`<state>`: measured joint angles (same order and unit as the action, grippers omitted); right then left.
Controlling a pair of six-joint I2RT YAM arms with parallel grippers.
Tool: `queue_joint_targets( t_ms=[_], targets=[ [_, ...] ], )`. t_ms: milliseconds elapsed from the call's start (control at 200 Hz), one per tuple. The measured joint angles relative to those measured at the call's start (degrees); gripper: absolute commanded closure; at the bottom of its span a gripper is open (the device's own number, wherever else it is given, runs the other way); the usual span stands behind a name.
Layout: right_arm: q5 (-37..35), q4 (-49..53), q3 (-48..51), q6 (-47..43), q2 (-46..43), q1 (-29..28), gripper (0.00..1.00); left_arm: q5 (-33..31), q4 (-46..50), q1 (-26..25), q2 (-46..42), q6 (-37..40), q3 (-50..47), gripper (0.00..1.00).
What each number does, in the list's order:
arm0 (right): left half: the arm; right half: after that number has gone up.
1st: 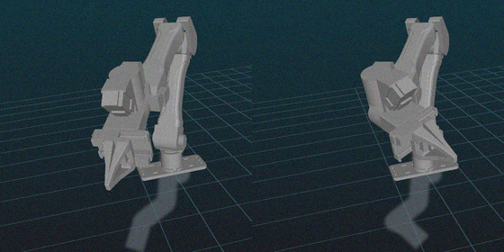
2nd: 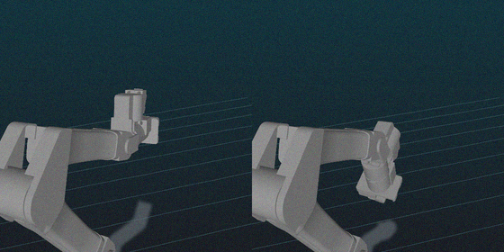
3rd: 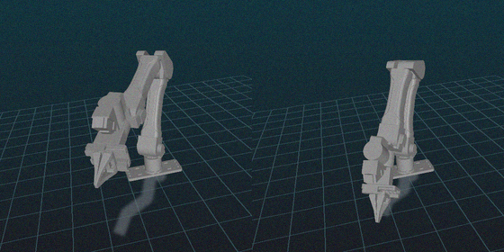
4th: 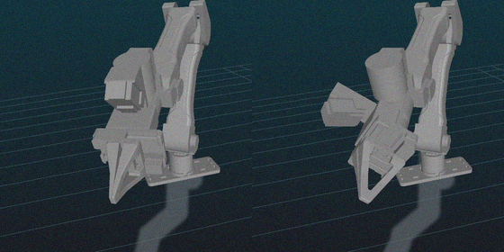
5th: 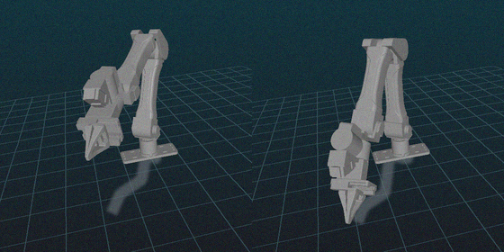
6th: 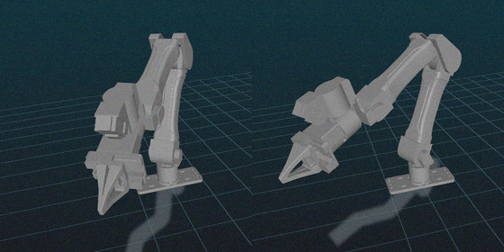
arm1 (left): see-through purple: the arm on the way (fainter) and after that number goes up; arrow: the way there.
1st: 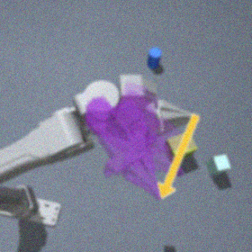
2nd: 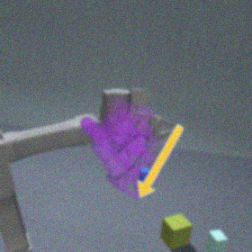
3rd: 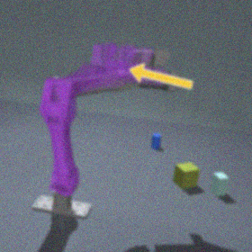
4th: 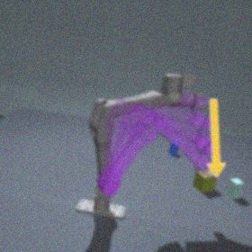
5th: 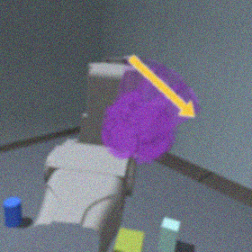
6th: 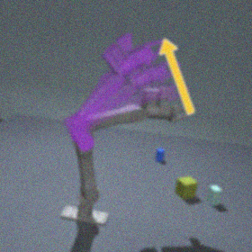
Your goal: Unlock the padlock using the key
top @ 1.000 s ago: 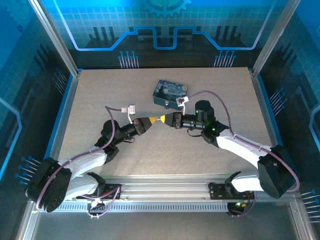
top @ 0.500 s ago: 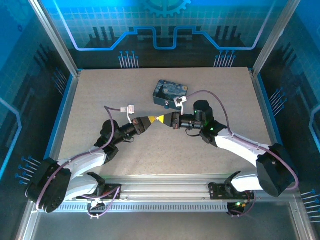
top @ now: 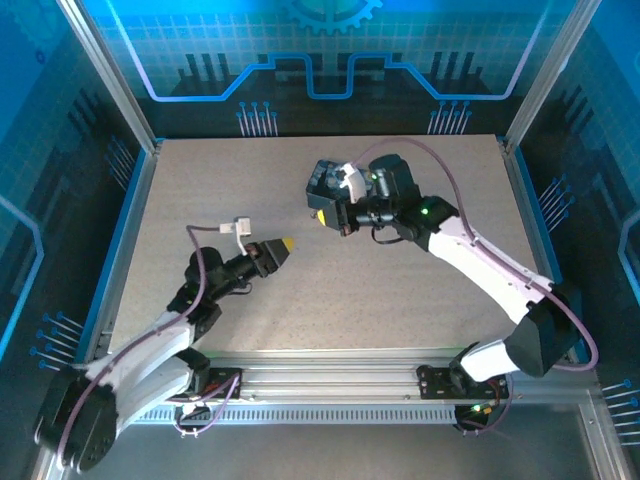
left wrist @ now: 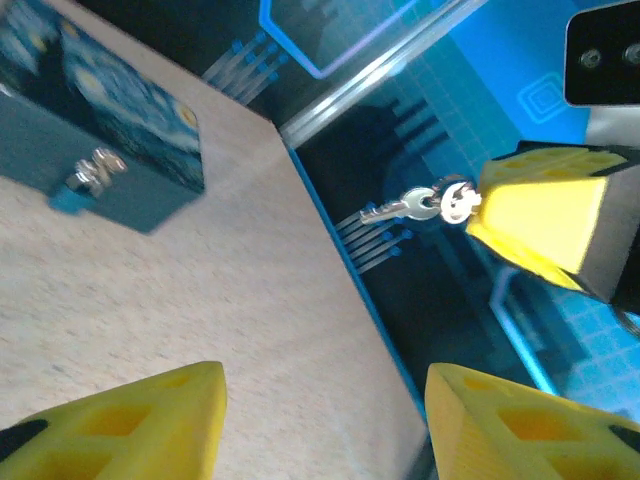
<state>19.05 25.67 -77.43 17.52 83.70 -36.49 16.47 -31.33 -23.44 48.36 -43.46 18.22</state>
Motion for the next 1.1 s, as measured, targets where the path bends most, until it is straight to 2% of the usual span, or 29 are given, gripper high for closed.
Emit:
queue_joint_targets(
  t_ms=[105, 270, 345, 500, 615, 735, 870, 990, 1100],
  targets=[
    [-9.38, 12.74, -5.95, -9.38, 5.07, -6.56, 1.0, -3.54, 9.35, 0.09, -7.04, 6.08, 0.39, 0.41],
    [-19.67, 27.52, -11.65, -19.78, 18.47, -17.22, 1.0, -7.23, 19.5, 0.48, -10.36, 12.24, 1.77, 0.41],
    [-23.45, 30.25, -12.13, -21.18, 22.01, -17.68, 1.0, -8.15, 25.53, 0.79, -10.43, 13.99, 1.6, 0.42],
    [-27.04, 34.1, -11.8, -23.5, 22.45, -16.2, 1.0, -8.09, 26.77, 0.79, -11.43, 16.41, 1.66, 0.41],
    [-26.6, 34.12, -11.8, -25.35, 19.93, -16.22, 1.0, -6.03, 25.42, 0.79, -11.58, 20.0, 1.44, 0.41],
    [-24.35, 34.1, -11.74, -27.34, 17.33, -15.91, 1.0, -0.85, 20.59, 0.79, -11.56, 24.61, -0.24, 0.41],
    [-18.32, 33.64, -10.36, -29.66, 14.36, -14.29, 1.0, 7.06, 13.46, 0.79, -9.46, 29.18, -3.19, 0.41],
    [-11.69, 33.44, -9.88, -31.63, 11.32, -12.52, 1.0, 14.51, 6.05, 0.39, -3.21, 30.58, -3.76, 0.41],
    [-6.25, 33.18, -9.88, -33.05, 8.79, -12.13, 1.0, 18.43, 3.23, -2.01, 1.7, 32.44, -3.5, 0.41]
  ],
)
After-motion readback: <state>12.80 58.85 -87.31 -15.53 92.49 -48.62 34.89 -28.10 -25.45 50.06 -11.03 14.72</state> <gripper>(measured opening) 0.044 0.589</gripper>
